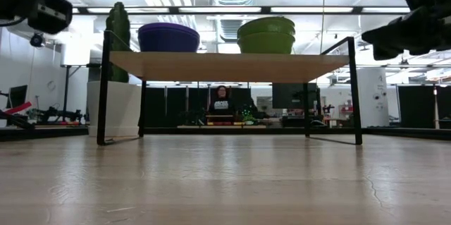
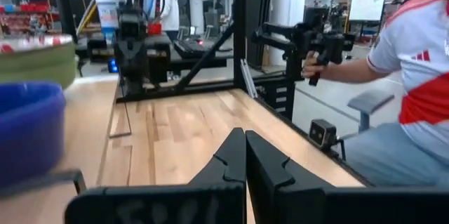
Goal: Pick & Place Mini bowls
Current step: Return to Home Position
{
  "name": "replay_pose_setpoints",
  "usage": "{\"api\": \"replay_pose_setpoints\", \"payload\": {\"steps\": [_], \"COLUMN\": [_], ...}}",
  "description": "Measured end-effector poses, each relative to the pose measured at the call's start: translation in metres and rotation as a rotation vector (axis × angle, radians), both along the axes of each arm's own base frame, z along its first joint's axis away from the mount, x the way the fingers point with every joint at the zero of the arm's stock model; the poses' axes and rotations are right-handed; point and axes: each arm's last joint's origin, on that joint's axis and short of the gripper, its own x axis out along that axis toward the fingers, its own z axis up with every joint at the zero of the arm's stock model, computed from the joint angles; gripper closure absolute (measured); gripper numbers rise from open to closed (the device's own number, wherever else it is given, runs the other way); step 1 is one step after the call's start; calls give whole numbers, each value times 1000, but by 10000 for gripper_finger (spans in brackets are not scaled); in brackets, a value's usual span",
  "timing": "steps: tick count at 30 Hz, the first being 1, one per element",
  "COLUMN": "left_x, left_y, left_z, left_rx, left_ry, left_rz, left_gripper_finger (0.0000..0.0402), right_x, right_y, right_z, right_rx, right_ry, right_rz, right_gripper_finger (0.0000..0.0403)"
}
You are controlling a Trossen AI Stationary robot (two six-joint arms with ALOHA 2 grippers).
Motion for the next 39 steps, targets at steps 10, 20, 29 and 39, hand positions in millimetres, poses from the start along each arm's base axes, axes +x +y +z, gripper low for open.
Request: {"api": "replay_pose_setpoints", "payload": {"steps": [10,20,29,39], "left_x": [2,4,4,4], "left_y": [-1,-1,-1,-1], "left_z": [-15,-19,-20,-20], "left_rx": [25,28,30,33], "left_ry": [67,70,74,77], "left_rz": [28,65,65,65], "left_gripper_finger": [401,401,401,401], "right_x": [-1,-1,-1,-1], "right_y": [0,0,0,0], "right_z": [2,1,1,1], "right_rx": [-313,-279,-181,-181], "right_ry": [-26,-21,-19,-18], "right_rz": [13,15,12,12], "right_gripper_finger": [394,394,394,394]}}
